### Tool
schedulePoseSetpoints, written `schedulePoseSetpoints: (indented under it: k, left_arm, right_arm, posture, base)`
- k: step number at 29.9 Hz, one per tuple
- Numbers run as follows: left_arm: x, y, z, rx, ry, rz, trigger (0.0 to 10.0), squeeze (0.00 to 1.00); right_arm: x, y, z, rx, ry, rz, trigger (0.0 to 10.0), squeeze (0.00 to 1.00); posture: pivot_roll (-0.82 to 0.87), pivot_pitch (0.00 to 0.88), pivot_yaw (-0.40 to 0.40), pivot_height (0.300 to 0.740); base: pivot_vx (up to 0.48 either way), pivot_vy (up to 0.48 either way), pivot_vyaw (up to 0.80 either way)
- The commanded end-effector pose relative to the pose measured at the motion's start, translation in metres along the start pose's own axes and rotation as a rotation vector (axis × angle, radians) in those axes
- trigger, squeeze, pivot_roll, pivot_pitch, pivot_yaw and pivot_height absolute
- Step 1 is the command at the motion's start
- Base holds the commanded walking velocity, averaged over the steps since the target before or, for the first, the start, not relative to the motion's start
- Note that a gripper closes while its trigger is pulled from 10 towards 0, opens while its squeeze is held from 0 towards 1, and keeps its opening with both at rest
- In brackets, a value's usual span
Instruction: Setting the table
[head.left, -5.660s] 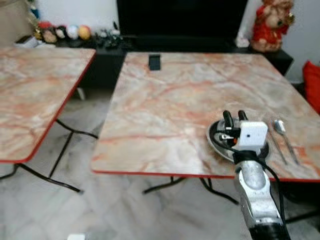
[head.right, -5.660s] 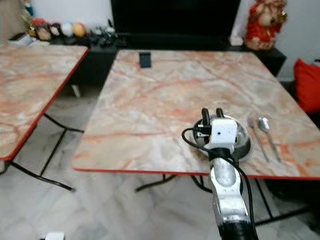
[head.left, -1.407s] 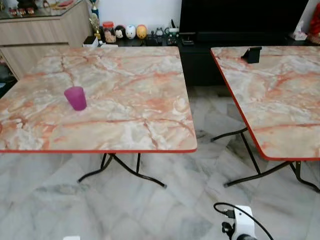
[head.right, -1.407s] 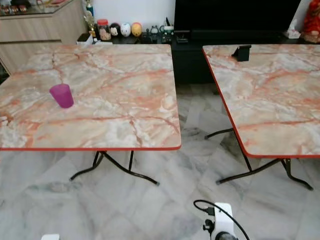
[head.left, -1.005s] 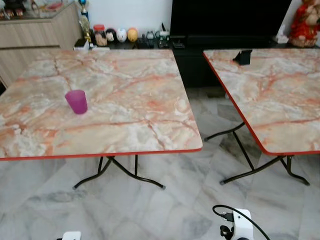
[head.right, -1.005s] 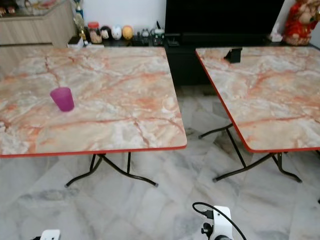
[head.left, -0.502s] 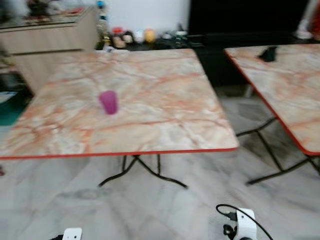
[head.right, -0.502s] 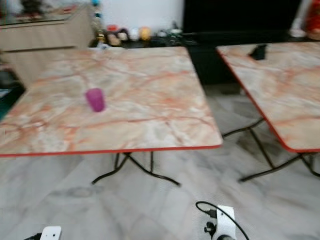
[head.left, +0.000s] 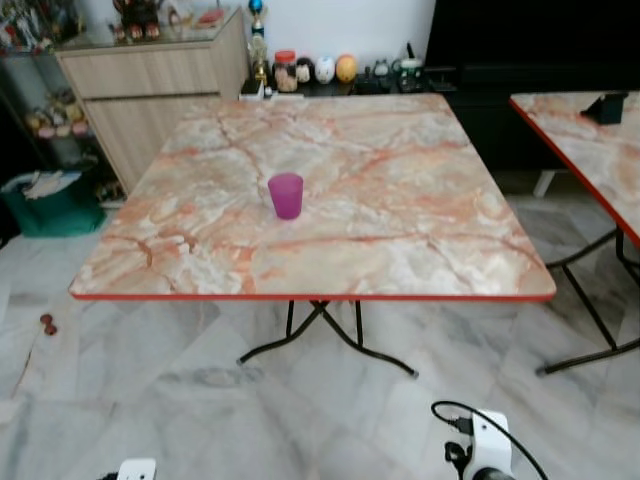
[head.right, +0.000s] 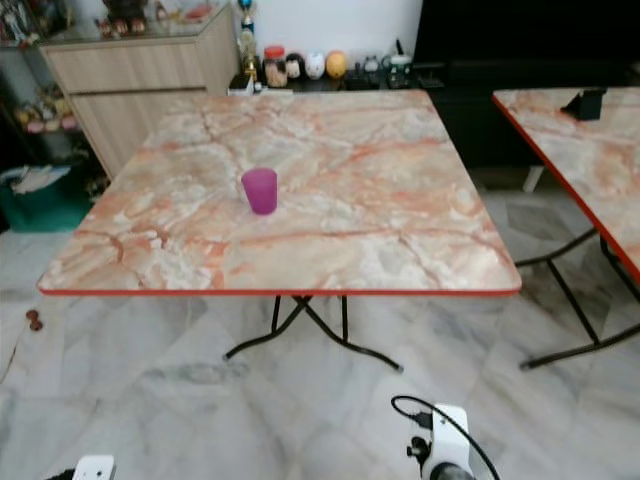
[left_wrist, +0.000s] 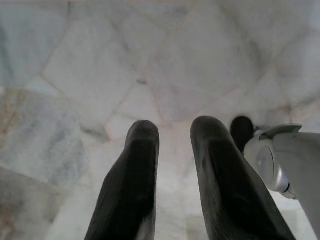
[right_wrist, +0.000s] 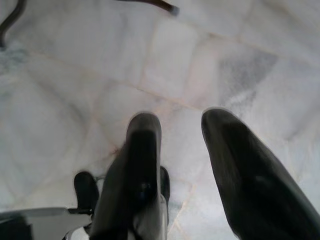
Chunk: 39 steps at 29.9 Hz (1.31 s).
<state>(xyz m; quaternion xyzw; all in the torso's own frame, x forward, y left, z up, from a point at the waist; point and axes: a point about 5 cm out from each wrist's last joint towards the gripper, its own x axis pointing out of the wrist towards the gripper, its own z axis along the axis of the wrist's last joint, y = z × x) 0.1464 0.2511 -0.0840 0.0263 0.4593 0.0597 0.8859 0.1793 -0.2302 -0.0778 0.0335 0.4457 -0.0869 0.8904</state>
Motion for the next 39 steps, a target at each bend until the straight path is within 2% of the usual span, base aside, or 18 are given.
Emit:
schedulePoseSetpoints:
  k: [1,3,6,9,12,16,18,19,20,23,24,25,26,29,31,32,36,39]
  left_arm:
    - [-0.001,0.005,-0.002,-0.017,0.001,0.02,10.0,0.0]
    - [-0.001,0.005,-0.002,-0.058,-0.001,0.031,10.0,0.0]
    - [-0.001,0.005,-0.002,-0.068,0.0,0.032,10.0,0.0]
    - [-0.001,0.006,0.0,-0.144,-0.022,0.05,10.0,0.0]
    - [0.0,0.011,0.013,-0.18,-0.089,0.064,10.0,0.0]
    - [0.001,0.015,0.029,-0.163,-0.172,0.07,10.0,0.0]
    - [0.0,0.023,0.058,-0.155,-0.32,0.076,10.0,0.0]
    - [0.0,0.023,0.058,-0.155,-0.32,0.076,10.0,0.0]
    - [-0.005,0.027,0.09,-0.131,-0.486,0.069,10.0,0.0]
    - [-0.024,0.026,0.143,-0.114,-0.756,0.077,10.0,0.0]
    - [-0.04,0.02,0.17,-0.119,-0.889,0.082,10.0,0.0]
    - [-0.047,0.016,0.18,-0.114,-0.934,0.084,10.0,0.0]
    - [-0.061,0.008,0.2,-0.121,-1.025,0.074,10.0,0.0]
    - [-0.077,-0.007,0.219,-0.082,-1.11,0.04,10.0,0.0]
    - [-0.092,-0.019,0.232,-0.027,-1.176,0.004,10.0,0.0]
    - [-0.107,-0.03,0.244,-0.006,-1.237,-0.032,10.0,0.0]
    - [-0.117,-0.046,0.25,-0.017,-1.261,-0.087,10.0,0.0]
    - [-0.117,-0.062,0.244,-0.027,-1.243,-0.108,10.0,0.0]
  right_arm:
    - [0.001,0.006,0.003,-0.002,-0.009,0.015,10.0,0.0]
    - [0.001,0.007,0.004,-0.018,-0.008,0.021,10.0,0.0]
    - [0.001,0.006,0.005,-0.022,-0.008,0.021,10.0,0.0]
    - [0.002,0.006,0.007,-0.024,-0.015,0.023,10.0,0.0]
    - [0.002,0.007,0.009,-0.029,-0.019,0.026,10.0,0.0]
    - [0.002,0.008,0.009,-0.034,-0.021,0.027,10.0,0.0]
    - [0.002,0.008,0.009,-0.041,-0.02,0.028,10.0,0.0]
    - [0.002,0.008,0.009,-0.041,-0.02,0.028,10.0,0.0]
    - [0.002,0.009,0.011,-0.029,-0.031,0.031,10.0,0.0]
    - [0.003,0.011,0.012,-0.027,-0.039,0.037,10.0,0.0]
    - [0.003,0.012,0.014,-0.028,-0.044,0.042,10.0,0.0]
    - [0.003,0.013,0.015,-0.028,-0.045,0.043,10.0,0.0]
    - [0.004,0.015,0.016,-0.034,-0.044,0.045,10.0,0.0]
    - [0.004,0.017,0.017,-0.035,-0.045,0.047,10.0,0.0]
    - [0.005,0.021,0.019,-0.029,-0.052,0.049,10.0,0.0]
    - [0.005,0.024,0.021,-0.024,-0.063,0.051,10.0,0.0]
    - [0.006,0.027,0.024,-0.026,-0.071,0.054,10.0,0.0]
    - [0.006,0.029,0.023,-0.027,-0.065,0.044,10.0,0.0]
  posture:
    - [-0.02,0.0,0.046,0.74]
    - [-0.02,0.0,0.041,0.74]
    - [-0.02,0.0,0.038,0.74]
    - [-0.02,0.0,0.035,0.74]
    - [-0.02,0.0,0.036,0.74]
    - [-0.02,0.0,0.034,0.74]
    - [-0.02,0.0,0.033,0.74]
    - [-0.02,0.0,0.033,0.74]
    - [-0.02,0.0,0.031,0.74]
    - [-0.01,0.0,0.027,0.74]
    - [0.0,0.0,0.023,0.74]
    - [0.0,0.0,0.022,0.74]
    - [0.0,0.0,0.022,0.74]
    - [-0.01,0.0,0.022,0.74]
    - [-0.02,0.0,0.023,0.74]
    - [-0.01,0.0,0.018,0.74]
    - [0.0,0.0,0.016,0.74]
    - [-0.01,0.0,0.016,0.74]
  base:
    - [0.0,0.0,0.0]
    - [0.0,0.0,0.0]
    - [0.0,0.0,0.0]
    - [0.0,0.0,0.0]
    - [0.0,0.0,0.0]
    - [0.0,0.0,0.0]
    - [0.0,0.0,0.0]
    - [0.0,0.0,0.0]
    - [0.0,0.0,0.0]
    - [0.0,0.0,0.0]
    - [0.0,0.0,0.0]
    - [0.0,0.0,0.0]
    - [0.0,0.0,0.0]
    - [0.0,0.0,0.0]
    - [0.0,0.0,0.0]
    - [0.0,0.0,0.0]
    - [0.0,0.0,0.0]
    - [0.0,0.0,0.0]
